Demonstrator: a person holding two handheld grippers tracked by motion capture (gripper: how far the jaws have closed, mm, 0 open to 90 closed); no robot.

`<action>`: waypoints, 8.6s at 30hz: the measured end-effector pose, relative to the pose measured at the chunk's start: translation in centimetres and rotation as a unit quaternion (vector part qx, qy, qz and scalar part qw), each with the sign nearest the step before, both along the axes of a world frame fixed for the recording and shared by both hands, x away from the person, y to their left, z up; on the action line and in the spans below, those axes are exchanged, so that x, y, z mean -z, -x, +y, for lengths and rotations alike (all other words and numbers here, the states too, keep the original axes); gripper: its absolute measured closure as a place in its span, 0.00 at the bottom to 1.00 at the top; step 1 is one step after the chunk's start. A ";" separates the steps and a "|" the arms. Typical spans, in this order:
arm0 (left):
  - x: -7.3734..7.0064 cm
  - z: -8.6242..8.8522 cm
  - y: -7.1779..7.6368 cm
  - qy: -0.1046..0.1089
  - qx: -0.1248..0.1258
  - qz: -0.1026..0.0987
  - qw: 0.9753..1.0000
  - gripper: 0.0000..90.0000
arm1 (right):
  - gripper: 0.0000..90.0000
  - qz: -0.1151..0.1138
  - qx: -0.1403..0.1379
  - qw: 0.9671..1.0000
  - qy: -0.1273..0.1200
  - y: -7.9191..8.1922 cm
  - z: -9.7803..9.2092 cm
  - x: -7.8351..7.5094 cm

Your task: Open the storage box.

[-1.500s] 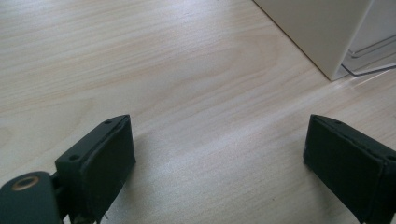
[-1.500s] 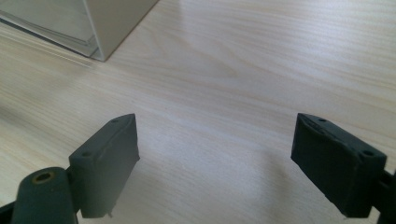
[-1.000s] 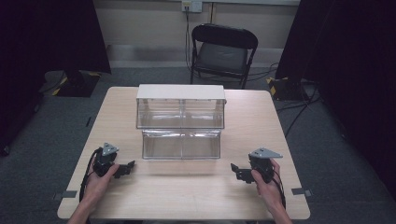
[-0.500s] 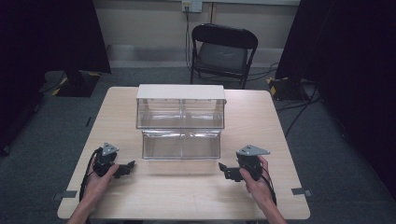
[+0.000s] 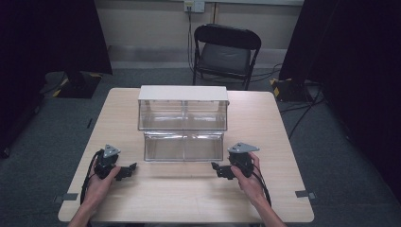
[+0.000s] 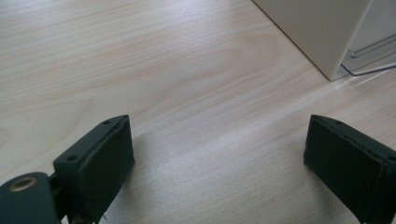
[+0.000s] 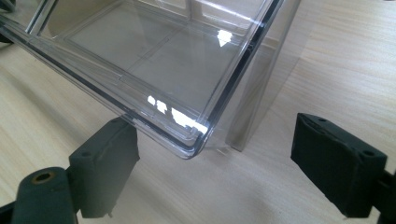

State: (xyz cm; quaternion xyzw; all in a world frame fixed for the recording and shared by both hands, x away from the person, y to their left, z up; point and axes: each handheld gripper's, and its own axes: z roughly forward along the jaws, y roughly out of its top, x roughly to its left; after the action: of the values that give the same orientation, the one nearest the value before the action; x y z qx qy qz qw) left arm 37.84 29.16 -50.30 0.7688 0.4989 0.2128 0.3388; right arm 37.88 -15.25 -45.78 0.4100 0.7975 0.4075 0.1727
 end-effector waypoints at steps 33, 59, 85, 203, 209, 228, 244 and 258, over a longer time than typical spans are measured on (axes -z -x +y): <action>0.0 0.0 0.0 0.000 -0.001 0.000 1.000 0.09 | 0.16 -0.010 -0.003 1.000 -0.005 0.4 0.4 -0.1; 0.0 0.0 0.0 -0.004 0.001 0.000 1.000 0.09 | 0.15 -0.015 -0.011 1.000 -0.021 0.9 0.1 -0.7; 0.0 0.0 0.0 0.000 -0.001 0.000 1.000 0.09 | 0.15 -0.027 -0.002 0.999 -0.036 1.0 0.0 -1.5; 0.0 0.0 0.0 -0.001 0.000 0.000 1.000 0.09 | 0.16 -0.047 0.007 0.996 -0.071 -2.3 1.3 -4.9; 0.0 0.0 0.0 -0.001 0.000 0.000 1.000 0.09 | 0.15 -0.045 0.006 0.996 -0.080 -2.4 1.2 -4.8; 0.0 0.0 0.0 0.000 -0.001 -0.001 1.000 0.09 | 0.15 -0.048 0.009 0.995 -0.086 -2.9 1.1 -5.0; 0.0 0.0 0.0 0.000 -0.001 0.000 1.000 0.09 | 0.15 -0.054 0.004 0.995 -0.082 -3.2 1.2 -4.9; 0.0 0.0 0.0 0.000 -0.001 -0.001 1.000 0.09 | 0.14 -0.057 0.006 0.995 -0.079 -3.3 1.4 -5.0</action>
State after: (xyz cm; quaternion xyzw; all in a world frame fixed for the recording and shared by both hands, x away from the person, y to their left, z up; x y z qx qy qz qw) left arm 37.82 29.15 -50.31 0.7683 0.4993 0.2135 0.3390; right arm 41.15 -13.88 -40.74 0.4032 0.7493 0.4907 0.1873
